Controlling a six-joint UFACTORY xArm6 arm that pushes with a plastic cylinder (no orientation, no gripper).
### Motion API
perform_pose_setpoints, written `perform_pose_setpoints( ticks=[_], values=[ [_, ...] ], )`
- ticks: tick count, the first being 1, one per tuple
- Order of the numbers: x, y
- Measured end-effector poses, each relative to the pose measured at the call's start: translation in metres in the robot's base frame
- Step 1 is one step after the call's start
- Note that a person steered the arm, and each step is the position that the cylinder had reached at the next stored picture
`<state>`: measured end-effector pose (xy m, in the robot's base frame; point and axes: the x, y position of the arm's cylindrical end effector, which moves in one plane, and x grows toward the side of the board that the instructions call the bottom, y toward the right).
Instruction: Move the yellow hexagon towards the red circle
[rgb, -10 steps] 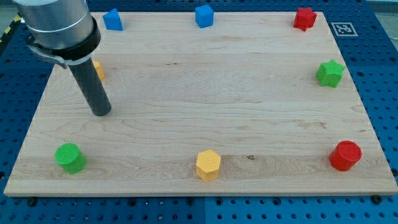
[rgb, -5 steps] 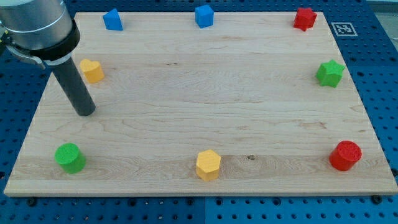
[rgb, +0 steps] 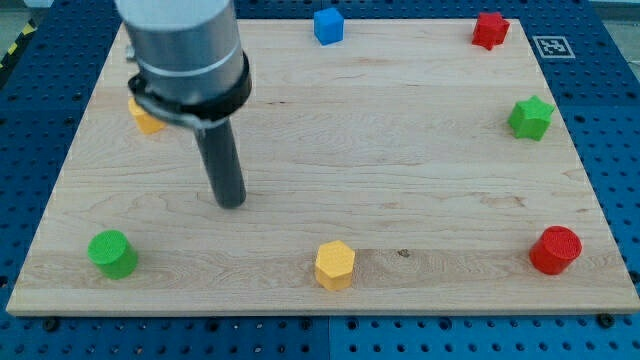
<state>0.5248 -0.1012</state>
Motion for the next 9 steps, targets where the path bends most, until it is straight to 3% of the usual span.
perform_pose_setpoints(
  ticks=[1, 4, 9],
  values=[
    [0.053, 0.001],
    [0.082, 0.043],
    [0.078, 0.125]
  ],
)
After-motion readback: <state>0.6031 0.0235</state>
